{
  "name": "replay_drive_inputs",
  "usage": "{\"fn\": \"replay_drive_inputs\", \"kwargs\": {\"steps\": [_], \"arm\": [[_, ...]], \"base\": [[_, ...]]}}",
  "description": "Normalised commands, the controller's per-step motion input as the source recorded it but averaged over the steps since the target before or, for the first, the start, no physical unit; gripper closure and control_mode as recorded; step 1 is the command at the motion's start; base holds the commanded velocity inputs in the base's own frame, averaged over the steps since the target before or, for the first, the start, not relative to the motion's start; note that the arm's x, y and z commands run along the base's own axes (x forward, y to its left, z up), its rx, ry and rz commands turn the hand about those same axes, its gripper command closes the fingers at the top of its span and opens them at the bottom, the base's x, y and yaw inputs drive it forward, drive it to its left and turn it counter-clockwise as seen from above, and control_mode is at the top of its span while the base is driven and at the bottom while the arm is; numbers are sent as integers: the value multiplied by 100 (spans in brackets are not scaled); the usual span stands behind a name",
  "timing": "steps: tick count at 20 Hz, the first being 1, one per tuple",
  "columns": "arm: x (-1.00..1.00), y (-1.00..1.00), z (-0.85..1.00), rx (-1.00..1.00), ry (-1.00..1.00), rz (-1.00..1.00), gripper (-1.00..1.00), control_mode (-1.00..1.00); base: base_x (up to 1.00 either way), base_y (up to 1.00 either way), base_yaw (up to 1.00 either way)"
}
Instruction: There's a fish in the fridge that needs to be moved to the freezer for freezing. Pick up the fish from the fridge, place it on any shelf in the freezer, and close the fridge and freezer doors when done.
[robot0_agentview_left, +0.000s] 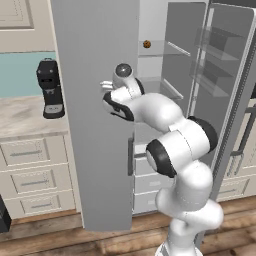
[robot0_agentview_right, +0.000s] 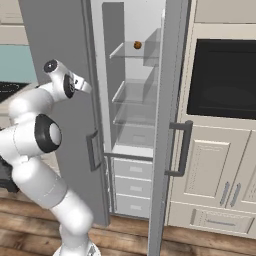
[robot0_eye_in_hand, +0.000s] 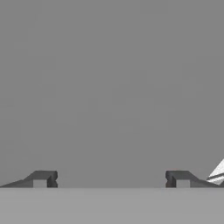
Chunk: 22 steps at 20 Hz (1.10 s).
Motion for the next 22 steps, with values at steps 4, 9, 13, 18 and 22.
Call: {"fn": "replay_drive_inputs", "kwargs": {"steps": [4, 9, 13, 18, 22], "arm": [[29, -28, 0, 0, 0, 17, -100, -100], [26, -17, -2, 0, -1, 8, -100, -100], [44, -9, -3, -1, -3, 6, -100, -100], [52, -3, -5, 0, -9, 5, -100, -100], [21, -1, 0, -1, 0, 0, -100, -100]], "base": [[0, 0, 0], [0, 0, 0], [0, 0, 0], [0, 0, 0], [0, 0, 0]]}}
